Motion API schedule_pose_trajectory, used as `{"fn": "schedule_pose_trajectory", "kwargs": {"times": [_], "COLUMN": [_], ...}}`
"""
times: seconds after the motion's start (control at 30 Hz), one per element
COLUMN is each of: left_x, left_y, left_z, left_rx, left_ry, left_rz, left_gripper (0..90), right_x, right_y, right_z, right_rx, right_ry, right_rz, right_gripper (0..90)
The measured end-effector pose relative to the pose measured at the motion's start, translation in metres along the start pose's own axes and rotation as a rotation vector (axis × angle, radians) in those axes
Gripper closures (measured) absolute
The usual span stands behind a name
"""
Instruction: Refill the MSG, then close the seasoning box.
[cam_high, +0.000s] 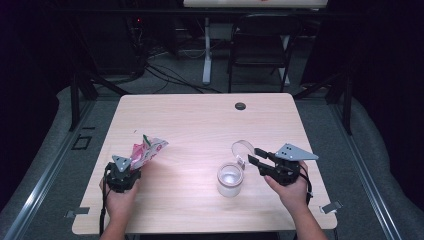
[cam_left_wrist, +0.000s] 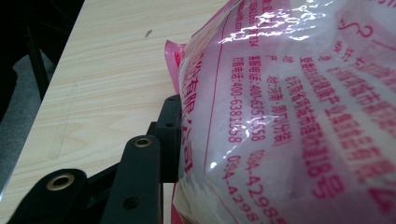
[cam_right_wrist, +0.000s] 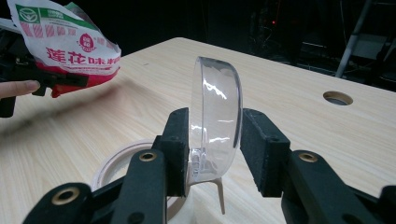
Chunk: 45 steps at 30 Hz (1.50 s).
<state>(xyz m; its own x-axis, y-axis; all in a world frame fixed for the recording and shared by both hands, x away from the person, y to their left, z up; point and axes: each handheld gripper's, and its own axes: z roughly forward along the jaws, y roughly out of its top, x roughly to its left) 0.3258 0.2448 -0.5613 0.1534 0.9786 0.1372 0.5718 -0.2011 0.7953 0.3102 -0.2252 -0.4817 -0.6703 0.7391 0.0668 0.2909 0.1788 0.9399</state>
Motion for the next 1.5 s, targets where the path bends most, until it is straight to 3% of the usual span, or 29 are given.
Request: {"fn": "schedule_pose_trajectory", "kwargs": {"times": [0.33,0.63,0.8,0.93,1.1,1.4,1.5], "left_x": [0.000,0.001,0.002,0.002,-0.001,-0.007,-0.008], "left_y": [-0.003,-0.010,-0.012,-0.011,-0.010,-0.004,-0.003], "left_z": [0.005,0.011,0.010,0.007,0.005,-0.013,-0.018], "left_rx": [0.031,0.091,0.076,0.056,0.049,0.005,-0.004], "left_ry": [0.028,0.020,0.004,-0.015,-0.036,-0.069,-0.077], "left_rz": [0.012,0.022,0.019,0.007,0.025,0.068,0.062], "left_gripper": [63.0,61.6,58.8,50.2,40.8,36.9,35.3], "right_x": [0.002,0.002,0.001,0.003,0.003,0.004,0.004], "right_y": [0.000,0.001,0.001,0.001,0.001,0.002,0.002], "right_z": [0.003,0.005,0.005,0.005,0.005,0.005,0.005], "right_rx": [-0.001,0.012,0.018,0.016,0.018,0.020,0.021], "right_ry": [0.010,0.004,0.003,0.002,0.002,0.005,0.008], "right_rz": [-0.003,-0.020,-0.026,-0.031,-0.032,-0.042,-0.045], "right_gripper": [66.4,69.5,69.7,69.6,69.7,69.6,69.6]}}
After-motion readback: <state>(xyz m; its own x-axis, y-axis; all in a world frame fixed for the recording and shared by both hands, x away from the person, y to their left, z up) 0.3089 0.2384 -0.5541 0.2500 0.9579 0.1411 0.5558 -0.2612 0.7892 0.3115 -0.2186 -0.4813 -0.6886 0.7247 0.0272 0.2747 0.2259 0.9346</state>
